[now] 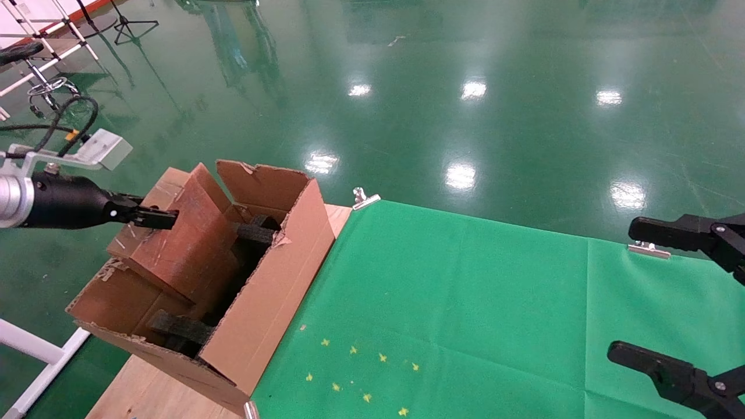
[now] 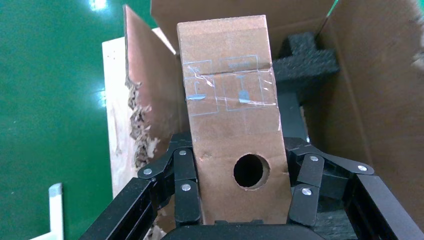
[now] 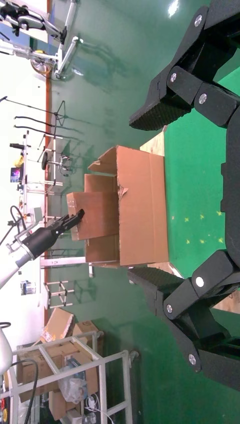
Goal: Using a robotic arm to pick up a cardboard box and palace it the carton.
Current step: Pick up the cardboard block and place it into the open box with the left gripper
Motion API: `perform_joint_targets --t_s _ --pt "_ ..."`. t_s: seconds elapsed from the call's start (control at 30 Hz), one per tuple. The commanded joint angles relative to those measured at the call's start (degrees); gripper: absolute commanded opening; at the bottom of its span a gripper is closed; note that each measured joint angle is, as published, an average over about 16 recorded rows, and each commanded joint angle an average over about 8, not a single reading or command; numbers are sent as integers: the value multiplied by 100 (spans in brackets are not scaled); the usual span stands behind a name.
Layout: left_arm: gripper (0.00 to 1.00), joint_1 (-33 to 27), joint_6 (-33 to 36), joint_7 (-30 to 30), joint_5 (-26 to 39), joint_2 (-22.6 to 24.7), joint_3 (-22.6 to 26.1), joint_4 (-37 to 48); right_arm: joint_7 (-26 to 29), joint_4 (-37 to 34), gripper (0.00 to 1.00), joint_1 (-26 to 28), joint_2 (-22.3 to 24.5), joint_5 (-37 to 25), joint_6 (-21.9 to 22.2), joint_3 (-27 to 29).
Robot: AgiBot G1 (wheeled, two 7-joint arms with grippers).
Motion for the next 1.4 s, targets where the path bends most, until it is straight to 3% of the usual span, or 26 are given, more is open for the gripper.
perform_joint_targets --t_s 0.03,0.6,1.13,1.4 --pt "0 29 -84 193 -16 24 -3 189 0 0 100 0 0 0 0 0" --pt "0 204 -877 1045 214 426 109 1636 0 0 100 0 0 0 0 0" --pt "0 179 -1644 1063 578 1386 339 3072 0 0 100 0 0 0 0 -1" --pt "100 92 -1802 1018 687 1576 413 3433 0 -1 100 -1 0 1 1 0"
